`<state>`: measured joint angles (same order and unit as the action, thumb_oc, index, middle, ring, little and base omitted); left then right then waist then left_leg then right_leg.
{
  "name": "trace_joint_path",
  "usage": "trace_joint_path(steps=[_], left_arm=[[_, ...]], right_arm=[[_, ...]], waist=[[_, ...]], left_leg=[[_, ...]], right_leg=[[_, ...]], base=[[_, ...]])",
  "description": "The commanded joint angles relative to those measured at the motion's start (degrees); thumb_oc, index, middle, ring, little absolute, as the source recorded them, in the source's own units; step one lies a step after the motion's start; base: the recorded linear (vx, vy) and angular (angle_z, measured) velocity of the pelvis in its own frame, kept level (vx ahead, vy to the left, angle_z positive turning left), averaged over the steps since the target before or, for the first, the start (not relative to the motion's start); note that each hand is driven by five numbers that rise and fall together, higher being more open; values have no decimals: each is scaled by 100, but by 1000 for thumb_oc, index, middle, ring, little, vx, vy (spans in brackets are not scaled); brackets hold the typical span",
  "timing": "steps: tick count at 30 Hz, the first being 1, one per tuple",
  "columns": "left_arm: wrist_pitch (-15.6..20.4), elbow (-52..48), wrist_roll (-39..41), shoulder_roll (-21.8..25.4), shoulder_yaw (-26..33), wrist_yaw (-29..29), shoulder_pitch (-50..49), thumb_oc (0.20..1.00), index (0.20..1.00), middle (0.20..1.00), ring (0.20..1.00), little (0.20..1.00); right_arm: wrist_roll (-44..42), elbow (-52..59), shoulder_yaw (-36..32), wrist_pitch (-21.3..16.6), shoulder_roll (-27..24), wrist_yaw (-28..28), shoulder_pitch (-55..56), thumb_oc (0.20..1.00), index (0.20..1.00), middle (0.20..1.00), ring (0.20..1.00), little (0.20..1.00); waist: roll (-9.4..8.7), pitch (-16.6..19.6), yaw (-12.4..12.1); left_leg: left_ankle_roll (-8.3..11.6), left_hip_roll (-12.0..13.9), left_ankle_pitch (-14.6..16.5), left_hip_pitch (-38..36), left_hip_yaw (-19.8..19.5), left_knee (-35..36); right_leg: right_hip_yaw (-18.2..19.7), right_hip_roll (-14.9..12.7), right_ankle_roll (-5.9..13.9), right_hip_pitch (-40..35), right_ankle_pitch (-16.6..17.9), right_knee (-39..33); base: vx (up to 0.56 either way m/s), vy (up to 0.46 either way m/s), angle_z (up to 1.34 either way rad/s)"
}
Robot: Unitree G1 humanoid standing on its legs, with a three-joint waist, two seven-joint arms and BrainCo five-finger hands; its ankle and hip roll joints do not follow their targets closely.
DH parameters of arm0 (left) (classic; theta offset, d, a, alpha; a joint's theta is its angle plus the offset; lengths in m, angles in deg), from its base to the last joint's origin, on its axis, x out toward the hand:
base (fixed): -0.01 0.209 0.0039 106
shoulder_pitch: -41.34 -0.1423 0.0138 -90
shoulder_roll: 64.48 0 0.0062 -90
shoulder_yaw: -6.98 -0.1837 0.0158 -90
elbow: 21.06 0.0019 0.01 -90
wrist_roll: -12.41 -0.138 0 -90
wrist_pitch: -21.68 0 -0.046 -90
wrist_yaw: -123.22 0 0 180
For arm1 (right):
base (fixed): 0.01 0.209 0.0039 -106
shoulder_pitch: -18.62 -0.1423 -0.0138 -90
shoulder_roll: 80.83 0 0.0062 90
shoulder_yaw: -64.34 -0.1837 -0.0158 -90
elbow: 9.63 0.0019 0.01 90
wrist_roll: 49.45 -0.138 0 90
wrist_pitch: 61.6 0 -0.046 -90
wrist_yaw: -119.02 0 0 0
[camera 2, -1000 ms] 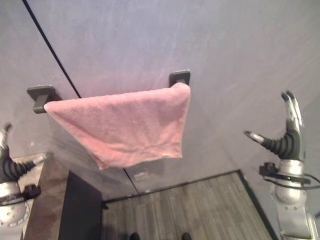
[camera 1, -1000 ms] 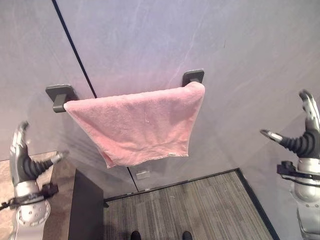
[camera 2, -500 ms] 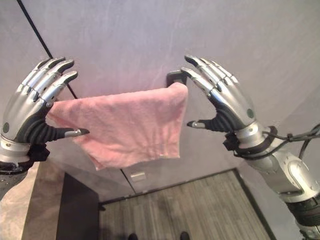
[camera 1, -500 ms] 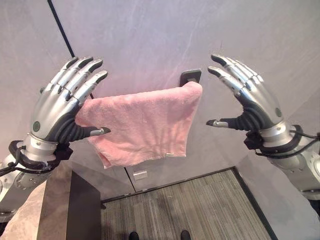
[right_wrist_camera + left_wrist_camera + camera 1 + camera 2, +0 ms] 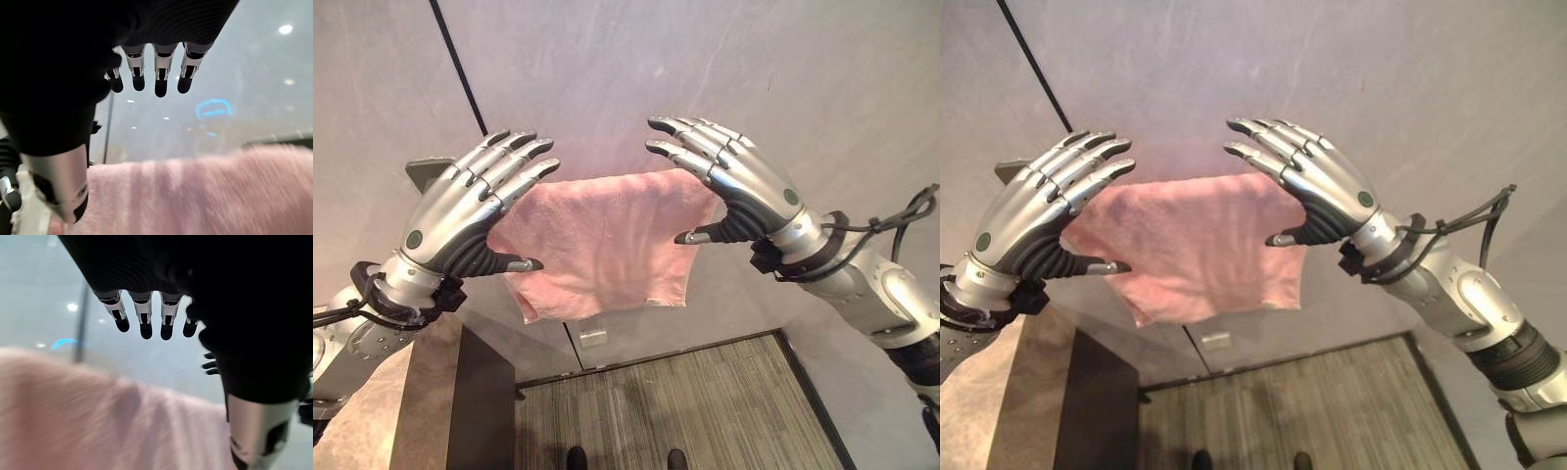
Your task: Put brush and paste in cup on sink, flatten towel.
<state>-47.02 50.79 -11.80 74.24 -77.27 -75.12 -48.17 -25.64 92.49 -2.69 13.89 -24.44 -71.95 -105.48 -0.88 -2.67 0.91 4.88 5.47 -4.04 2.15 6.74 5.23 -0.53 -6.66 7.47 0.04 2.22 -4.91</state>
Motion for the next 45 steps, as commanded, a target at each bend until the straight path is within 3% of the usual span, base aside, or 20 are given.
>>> trace_joint_path(steps=[1,4,12,19,30,45], left_arm=[[-289,131,-273,12,194,-19,2,1000,1000,1000,1000,1000],[-361,238,-357,-212,144,-9,51,1000,1000,1000,1000,1000],[-404,176,-548,-241,-62,-29,408,1000,1000,1000,1000,1000],[-414,15,-764,183,516,-87,140,1000,1000,1000,1000,1000],[-376,-135,-492,463,638,62,395,1000,1000,1000,1000,1000],[-281,-298,-70,577,-173,343,1115,1000,1000,1000,1000,1000]], right_arm=[[37,-152,-93,368,308,-77,-145,1000,1000,1000,1000,1000],[107,-345,-156,460,524,-93,-52,1000,1000,1000,1000,1000],[200,-391,-144,522,412,-39,-227,1000,1000,1000,1000,1000],[172,-16,-345,429,-370,103,-330,1000,1000,1000,1000,1000],[-135,211,59,391,-760,348,-1135,1000,1000,1000,1000,1000],[-490,82,886,312,-538,740,-1909,1000,1000,1000,1000,1000]], waist=[[-208,119,-61],[-207,100,-88],[-202,79,-78],[-172,179,-37],[-169,297,-6],[-244,302,13]], left_leg=[[116,177,223,-172,171,-23],[106,156,213,-114,130,-23],[114,144,186,-4,105,-23],[139,163,218,-100,131,-23],[152,176,240,-207,159,-23],[139,154,228,-191,204,-23]], right_leg=[[20,-583,506,395,385,-9],[-22,-595,508,419,381,-9],[-60,-620,520,498,401,-9],[-28,-605,522,438,369,-9],[-8,-601,504,345,342,-9],[46,-624,517,396,403,-9]], base=[[0,0,0],[4,11,5],[5,1,2],[4,-1,0],[4,-1,-3],[0,0,0]])
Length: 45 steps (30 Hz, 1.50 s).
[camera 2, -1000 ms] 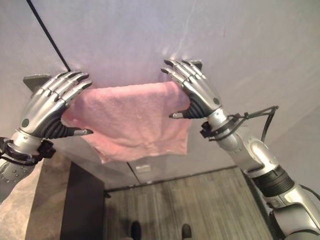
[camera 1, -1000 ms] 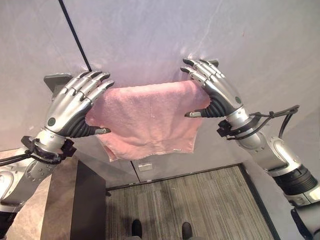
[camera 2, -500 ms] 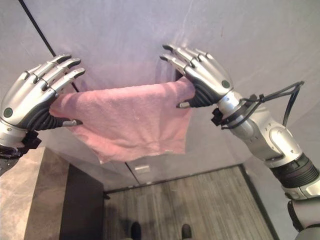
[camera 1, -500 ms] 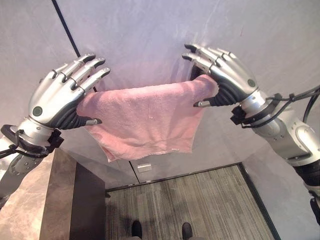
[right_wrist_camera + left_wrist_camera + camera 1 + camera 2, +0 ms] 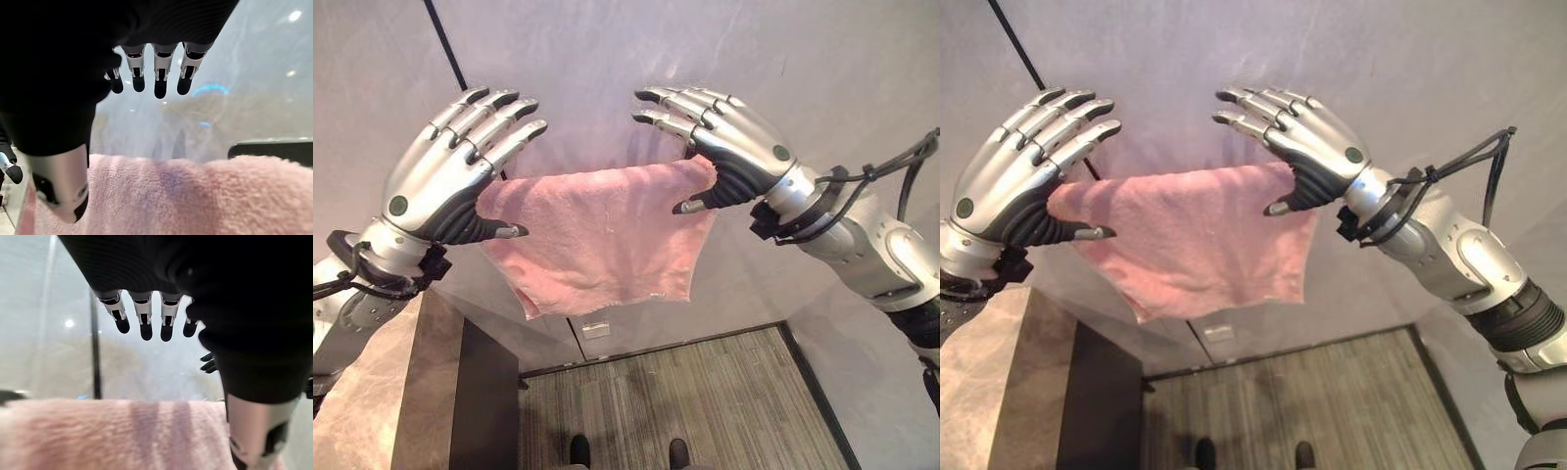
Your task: Put brush and paste in cup on sink, flatten towel.
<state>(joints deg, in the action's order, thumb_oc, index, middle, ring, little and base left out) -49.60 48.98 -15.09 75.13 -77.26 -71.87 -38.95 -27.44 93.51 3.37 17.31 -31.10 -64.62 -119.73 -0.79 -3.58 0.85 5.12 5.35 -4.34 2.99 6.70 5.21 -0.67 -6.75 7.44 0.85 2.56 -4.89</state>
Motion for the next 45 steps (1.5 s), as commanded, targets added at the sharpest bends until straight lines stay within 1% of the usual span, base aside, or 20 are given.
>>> trace_joint_path(steps=[1,4,9,13,22,24,28,34,38,45], left_arm=[[-28,-101,248,517,-283,29,307,1000,1000,1000,1000,1000],[-19,-82,258,509,-581,25,633,1000,1000,1000,1000,1000],[10,-164,344,493,-782,51,845,1000,1000,1000,1000,1000],[14,-214,432,474,-1005,135,1034,1000,1000,1000,1000,1000],[49,-293,624,760,-968,340,855,1000,1000,1000,1000,1000],[57,-294,723,894,-831,416,616,1000,1000,1000,1000,1000],[54,-306,732,949,-608,457,318,1000,1000,1000,1000,1000],[85,-383,875,1066,-454,540,37,1000,1000,1000,1000,1000],[82,-326,905,1056,-608,603,48,1000,1000,1000,1000,1000],[88,-220,825,944,-904,745,133,1000,1000,1000,1000,1000]], right_arm=[[-346,-74,369,-22,155,32,-548,1000,1000,1000,1000,1000],[-366,-229,500,10,214,38,-661,1000,1000,1000,1000,1000],[-398,-237,530,21,241,66,-673,1000,1000,1000,1000,1000],[-412,-324,662,31,375,137,-689,1000,1000,1000,1000,1000],[-304,-369,801,-23,298,327,-521,1000,1000,1000,1000,1000],[-285,-304,867,-74,206,433,-455,1000,1000,1000,1000,1000],[-331,-175,868,-117,73,512,-415,1000,1000,1000,1000,1000],[-419,58,900,-168,-208,561,-409,1000,1000,1000,1000,1000],[-370,22,986,-173,-213,587,-347,1000,1000,1000,1000,1000],[-237,32,1059,-198,-78,657,-183,1000,1000,1000,1000,1000]], waist=[[-250,391,28],[-242,379,31],[-242,373,38],[-223,363,40],[-217,282,13],[-216,212,-26],[-227,174,-36],[-261,133,-22],[-286,109,-5],[-336,158,2]], left_leg=[[115,162,261,-273,208,-21],[114,151,260,-270,204,-21],[111,146,257,-254,206,-21],[106,139,243,-232,204,-21],[114,136,204,-156,191,-21],[119,135,177,-89,180,-21],[124,132,159,-32,161,-21],[130,135,116,82,132,-21],[124,127,102,107,110,-21],[101,115,168,-27,123,-21]], right_leg=[[52,-620,523,314,370,-11],[40,-633,523,312,375,-11],[34,-647,522,326,388,-11],[47,-651,517,357,402,-11],[49,-646,519,428,429,-11],[15,-649,522,480,445,-11],[-6,-650,521,519,454,-11],[-41,-662,527,603,485,-11],[-61,-660,526,607,486,-11],[-82,-677,521,437,434,-11]], base=[[0,0,0],[0,0,0],[0,0,0],[0,0,0],[0,0,0],[-36,5,-1],[0,0,0],[0,0,0],[0,0,0],[3,1,0]])
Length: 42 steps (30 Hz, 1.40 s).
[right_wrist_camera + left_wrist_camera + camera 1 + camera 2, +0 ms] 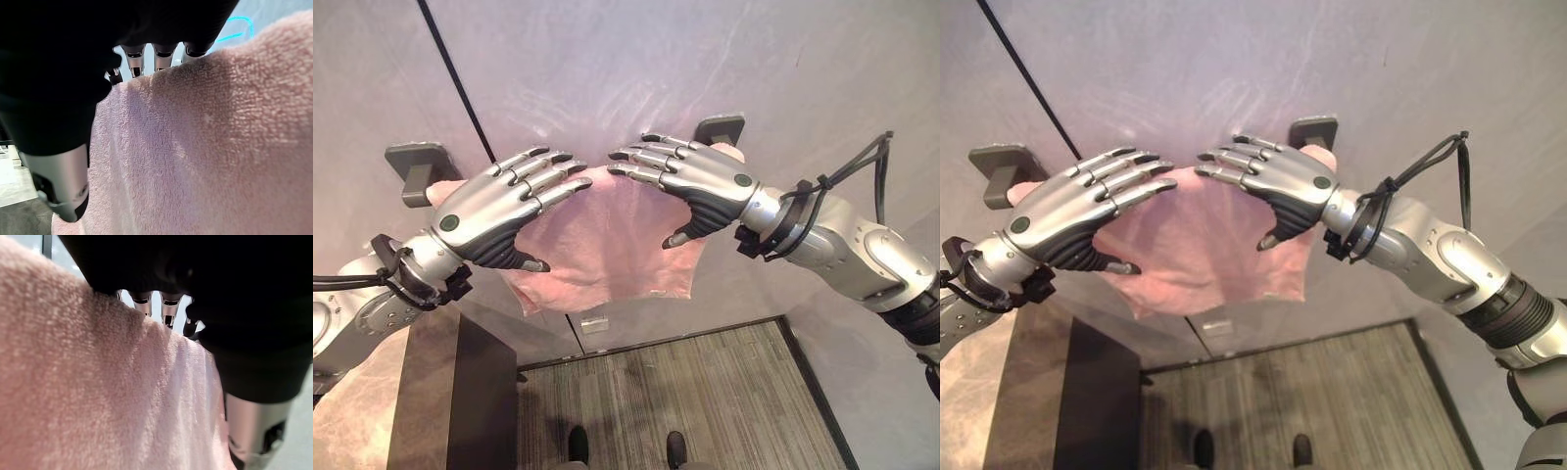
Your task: Put brush and paste in cup on sink, flatten towel.
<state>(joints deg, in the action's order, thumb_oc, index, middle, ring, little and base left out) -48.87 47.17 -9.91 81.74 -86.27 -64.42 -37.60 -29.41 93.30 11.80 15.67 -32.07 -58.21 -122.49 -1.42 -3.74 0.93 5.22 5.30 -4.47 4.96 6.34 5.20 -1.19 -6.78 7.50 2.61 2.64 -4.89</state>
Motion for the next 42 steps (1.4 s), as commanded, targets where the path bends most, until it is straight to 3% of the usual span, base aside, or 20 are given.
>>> trace_joint_path(steps=[1,9,17,30,42], left_arm=[[13,-13,274,266,-40,9,15,1000,1000,1000,1000,1000],[44,208,70,342,-269,193,56,1000,1000,1000,1000,1000],[73,395,-58,389,147,226,-558,1000,1000,1000,1000,1000],[-14,744,154,-5,632,159,-1136,1000,1000,1000,1000,1000],[-126,1116,451,-594,686,48,-1304,1000,1000,1000,1000,1000]], right_arm=[[-21,54,235,-38,34,27,96,1000,1000,1000,1000,1000],[-416,150,422,-130,-50,353,205,1000,1000,1000,1000,1000],[-416,271,144,-216,-522,406,776,1000,1000,1000,1000,1000],[-105,-117,-417,-180,-687,282,1599,1000,1000,1000,1000,1000],[79,-301,-845,-163,-542,116,2126,1000,1000,1000,1000,1000]], waist=[[-283,187,-5],[-304,217,13],[-247,230,36],[-178,269,54],[-150,278,38]], left_leg=[[93,119,187,-238,160,-20],[97,110,182,-235,176,-20],[99,107,179,-236,211,-20],[113,131,168,-260,202,-20],[104,123,165,-254,175,-20]], right_leg=[[-37,-678,519,253,425,-11],[4,-697,530,291,446,-11],[5,-709,546,307,462,-11],[-32,-706,544,266,444,-11],[-72,-708,533,233,421,-11]], base=[[0,0,0],[0,0,0],[0,0,0],[0,0,0],[5,-1,2]])
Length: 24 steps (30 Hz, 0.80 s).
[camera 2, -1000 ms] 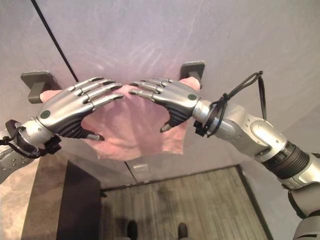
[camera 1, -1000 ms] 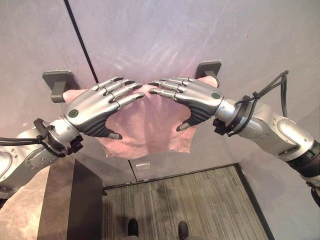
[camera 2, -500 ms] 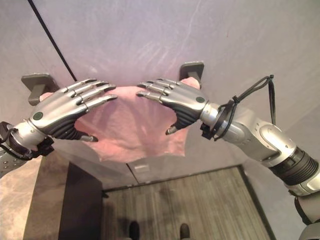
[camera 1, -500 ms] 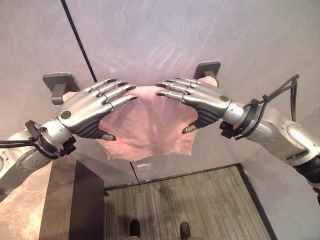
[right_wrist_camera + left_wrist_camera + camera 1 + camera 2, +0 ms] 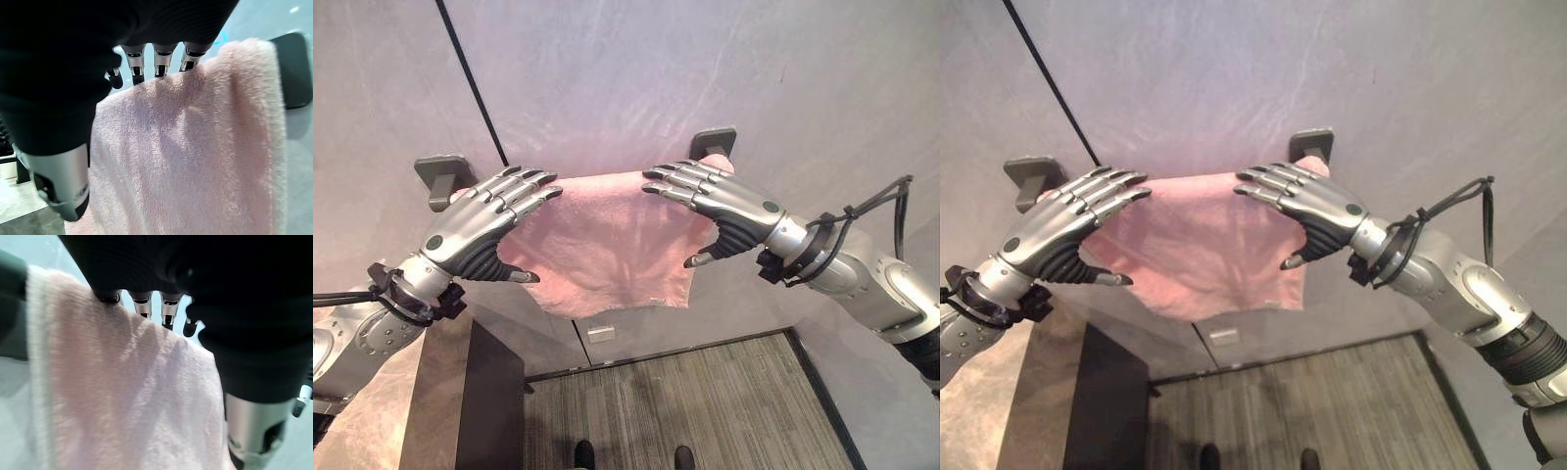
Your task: Put brush and paste in cup on sink, flatten towel.
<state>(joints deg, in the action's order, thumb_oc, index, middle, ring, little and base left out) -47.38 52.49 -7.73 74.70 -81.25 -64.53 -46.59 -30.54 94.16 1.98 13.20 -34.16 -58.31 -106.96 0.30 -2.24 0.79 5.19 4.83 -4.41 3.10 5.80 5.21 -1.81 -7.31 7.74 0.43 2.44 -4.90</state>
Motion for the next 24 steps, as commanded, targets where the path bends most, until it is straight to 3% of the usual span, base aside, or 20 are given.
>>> trace_joint_path(steps=[1,24], left_arm=[[-279,622,245,91,198,49,-427,1000,1000,1000,1000,1000],[-247,821,52,68,201,-5,-574,1000,1000,1000,1000,1000]], right_arm=[[214,-406,118,74,-353,110,598,1000,1000,1000,1000,1000],[814,-523,-352,65,-378,-593,802,1000,1000,1000,1000,1000]], waist=[[-319,126,51],[-288,109,51]], left_leg=[[107,170,159,-66,229,-21],[118,199,148,-50,227,-21]], right_leg=[[-12,-658,510,452,441,-10],[-16,-635,506,468,432,-10]], base=[[5,0,5],[1,0,0]])
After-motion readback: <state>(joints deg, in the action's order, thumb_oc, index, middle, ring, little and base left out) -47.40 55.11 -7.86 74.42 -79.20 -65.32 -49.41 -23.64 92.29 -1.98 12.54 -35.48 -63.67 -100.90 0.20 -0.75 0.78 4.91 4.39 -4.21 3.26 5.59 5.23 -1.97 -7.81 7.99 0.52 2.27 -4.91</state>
